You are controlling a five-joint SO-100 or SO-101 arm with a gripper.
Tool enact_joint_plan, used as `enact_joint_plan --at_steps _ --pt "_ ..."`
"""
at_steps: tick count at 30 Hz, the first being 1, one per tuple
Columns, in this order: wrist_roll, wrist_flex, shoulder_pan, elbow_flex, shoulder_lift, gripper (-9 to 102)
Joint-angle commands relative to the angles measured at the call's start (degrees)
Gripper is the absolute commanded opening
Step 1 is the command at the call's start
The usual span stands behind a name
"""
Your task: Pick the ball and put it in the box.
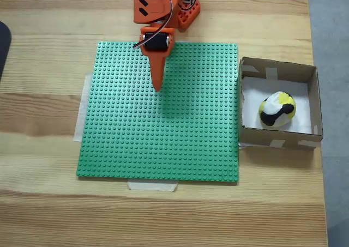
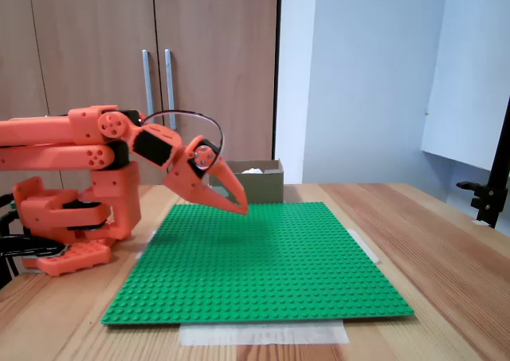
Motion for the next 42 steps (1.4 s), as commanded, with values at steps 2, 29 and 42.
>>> enact_joint_plan --at_steps 2,29,42 --pt "-0.8 -1.8 0.4 2.8 0.5 -1" --pt "-2.6 -2.3 -0.2 3.1 0.5 -1" --pt "-2.6 -2.3 -0.2 3.1 0.5 -1"
